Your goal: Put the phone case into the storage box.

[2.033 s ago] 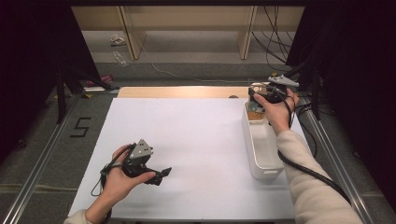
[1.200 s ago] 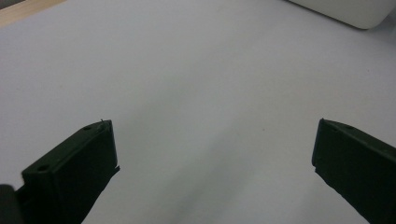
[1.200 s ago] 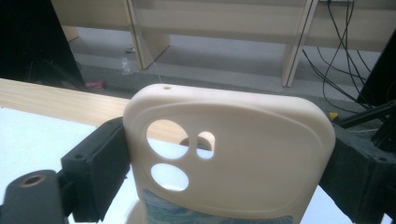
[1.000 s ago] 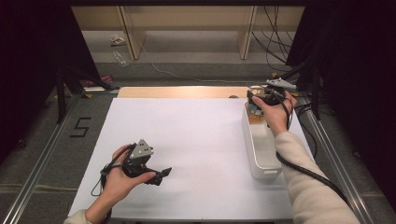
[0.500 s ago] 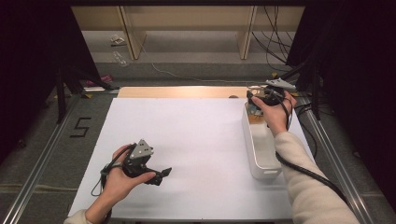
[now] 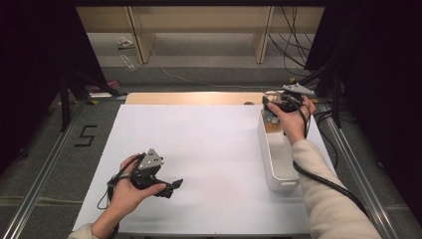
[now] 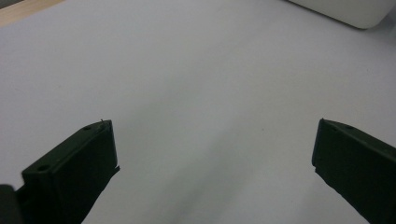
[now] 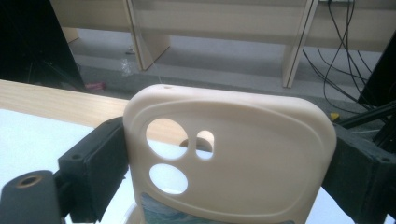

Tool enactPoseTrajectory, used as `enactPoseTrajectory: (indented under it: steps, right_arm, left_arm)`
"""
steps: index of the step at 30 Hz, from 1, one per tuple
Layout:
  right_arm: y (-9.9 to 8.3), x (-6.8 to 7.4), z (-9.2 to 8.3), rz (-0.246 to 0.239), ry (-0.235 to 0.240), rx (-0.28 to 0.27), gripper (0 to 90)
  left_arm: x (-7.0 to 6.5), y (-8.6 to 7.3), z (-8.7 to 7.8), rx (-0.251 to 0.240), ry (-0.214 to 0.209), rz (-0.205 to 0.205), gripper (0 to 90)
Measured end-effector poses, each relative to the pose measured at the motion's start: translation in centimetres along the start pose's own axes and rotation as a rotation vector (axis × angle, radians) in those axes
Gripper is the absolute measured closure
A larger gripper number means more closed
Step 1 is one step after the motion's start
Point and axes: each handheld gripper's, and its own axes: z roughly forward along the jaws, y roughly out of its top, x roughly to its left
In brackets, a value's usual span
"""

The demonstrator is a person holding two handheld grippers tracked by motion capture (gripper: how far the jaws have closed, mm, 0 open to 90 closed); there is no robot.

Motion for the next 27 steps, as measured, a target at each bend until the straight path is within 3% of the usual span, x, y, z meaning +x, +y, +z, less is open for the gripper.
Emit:
enactPoseTrajectory:
  steps: [5,13,27]
  right_arm:
    - [0.1,-0.2,0.0,0.005,-0.016,0.008,3.7]
    - [0.4,-0.5,-0.1,0.003,-0.020,0.006,2.2]
    - [1.6,-0.6,-0.7,0.011,-0.019,-0.046,1.5]
  left_arm:
    - [0.0,0.0,0.0,0.001,-0.001,0.000,0.0]
    - [0.0,0.0,0.0,0.000,-0.003,-0.001,0.0]
    - [0.0,0.0,0.1,0.000,-0.003,-0.001,0.0]
